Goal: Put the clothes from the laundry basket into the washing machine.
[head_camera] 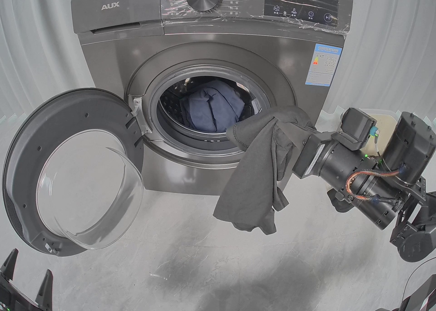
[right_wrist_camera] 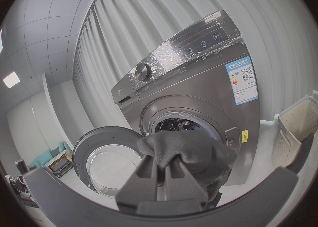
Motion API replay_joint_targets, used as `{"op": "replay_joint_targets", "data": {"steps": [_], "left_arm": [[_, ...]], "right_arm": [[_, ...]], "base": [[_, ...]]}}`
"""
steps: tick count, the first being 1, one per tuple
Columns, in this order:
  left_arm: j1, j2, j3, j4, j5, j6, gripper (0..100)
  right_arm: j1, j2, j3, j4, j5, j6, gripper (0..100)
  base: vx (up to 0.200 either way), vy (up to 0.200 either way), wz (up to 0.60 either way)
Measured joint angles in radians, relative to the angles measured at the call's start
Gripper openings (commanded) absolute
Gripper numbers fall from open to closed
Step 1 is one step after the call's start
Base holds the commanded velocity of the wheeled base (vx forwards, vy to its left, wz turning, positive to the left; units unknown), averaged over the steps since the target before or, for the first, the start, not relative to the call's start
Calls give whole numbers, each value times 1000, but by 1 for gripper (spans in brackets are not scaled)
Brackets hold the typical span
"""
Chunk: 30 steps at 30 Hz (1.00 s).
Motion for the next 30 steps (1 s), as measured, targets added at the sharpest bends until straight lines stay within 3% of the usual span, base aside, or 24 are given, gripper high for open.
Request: {"op": "replay_joint_targets", "data": {"steps": [8,13,18,24,30], "left_arm": [[1,123,-138,-55,-215,2,100],[-11,319,-165,-174,-309,16,100],[-64,548,-176,-334,-357,29,100],[-187,840,-191,-528,-392,40,100],[-295,1068,-227,-645,-410,44,100]], "right_arm": [[8,62,-51,-40,-7,4,0],[9,101,-91,-73,-8,7,0],[13,134,-120,-97,-9,9,0],[18,166,-148,-117,-9,11,0],[22,188,-164,-128,-7,12,0]], "base": [[0,0,0],[0,0,0],[0,0,0],[0,0,0],[0,0,0]]}}
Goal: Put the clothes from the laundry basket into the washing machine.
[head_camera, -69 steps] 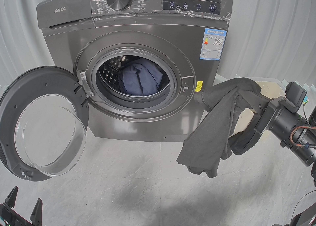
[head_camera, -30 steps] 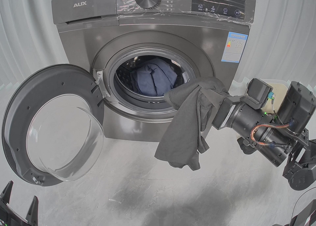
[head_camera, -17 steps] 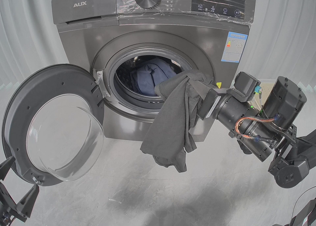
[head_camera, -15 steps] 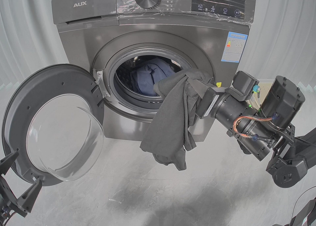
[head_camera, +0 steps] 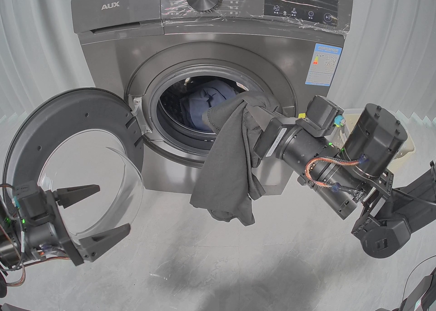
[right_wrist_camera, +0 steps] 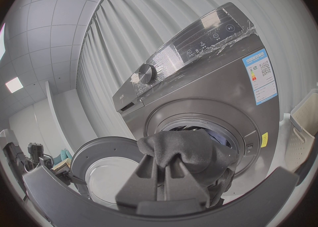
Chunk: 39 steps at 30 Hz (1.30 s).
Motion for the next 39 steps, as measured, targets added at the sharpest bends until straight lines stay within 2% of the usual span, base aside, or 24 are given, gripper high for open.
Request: {"op": "replay_joint_targets", "data": {"steps": [5,18,32,39], "left_arm": [[-56,152,-72,-33,-6,-5,100],[-149,439,-209,-134,-19,-22,100],[-177,672,-302,-313,-20,-49,100],[-189,754,-334,-367,-13,-58,100]], "right_arm": [[1,10,-6,-2,2,0,0],[7,16,-7,-3,5,0,0],[8,21,-4,-4,5,0,0],[7,24,-4,-5,4,0,0]], "base": [[0,0,0],[0,0,0],[0,0,0],[0,0,0]]}}
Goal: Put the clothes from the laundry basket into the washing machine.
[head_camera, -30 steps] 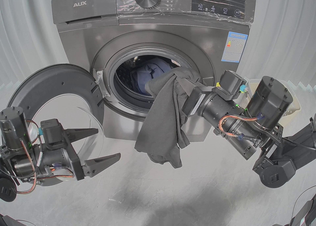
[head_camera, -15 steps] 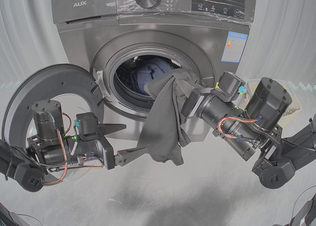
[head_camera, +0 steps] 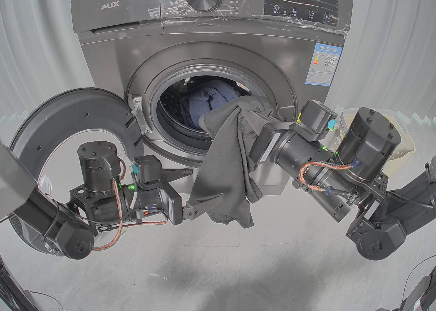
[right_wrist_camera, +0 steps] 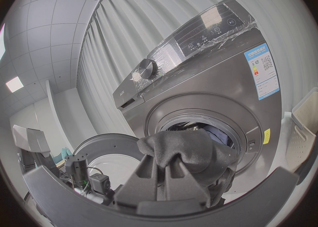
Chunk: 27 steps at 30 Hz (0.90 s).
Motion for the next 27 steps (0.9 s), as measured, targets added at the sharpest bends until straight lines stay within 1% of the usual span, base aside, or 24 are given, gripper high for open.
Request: {"op": "replay_joint_targets", "data": {"steps": [6,11,12,13,17,20,24,27], "left_arm": [[-31,87,-44,-96,11,-26,100],[-48,151,-67,-130,23,-30,100],[-50,164,-73,-139,32,-30,100],[-51,177,-79,-150,43,-30,0],[-54,216,-106,-195,95,-30,0],[-54,236,-123,-234,120,-40,0],[-53,237,-104,-300,138,-50,0],[-53,210,-46,-348,142,-52,0]], "right_arm": [[0,2,3,-10,-2,0,0],[4,6,4,-13,-3,0,0],[6,8,4,-13,-3,0,0],[7,9,4,-15,-2,0,0],[9,12,5,-19,-3,0,0],[9,13,6,-20,-3,0,0],[-1,13,11,-20,-4,0,0],[-9,13,16,-19,-4,0,0]], "base": [[0,0,0],[0,0,0],[0,0,0],[0,0,0],[0,0,0],[0,0,0],[0,0,0],[0,0,0]]}}
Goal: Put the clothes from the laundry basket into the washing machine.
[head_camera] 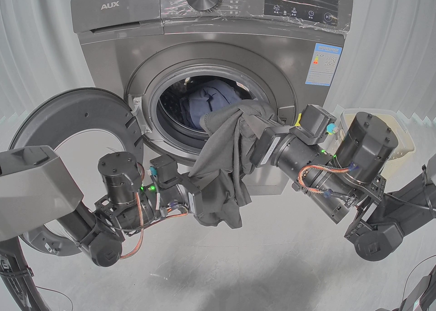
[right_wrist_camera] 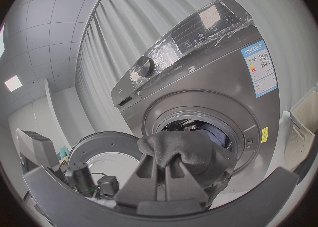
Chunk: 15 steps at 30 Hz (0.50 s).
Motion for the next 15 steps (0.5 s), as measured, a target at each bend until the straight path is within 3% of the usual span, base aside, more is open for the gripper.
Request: {"op": "replay_joint_targets", "data": {"steps": [9,15], "left_arm": [[0,-169,265,-119,-6,5,0],[-1,-279,355,-151,-10,5,0]], "right_arm": [[-34,4,21,2,1,-1,0],[-48,9,58,2,9,-3,0]], "base": [[0,0,0],[0,0,0]]}}
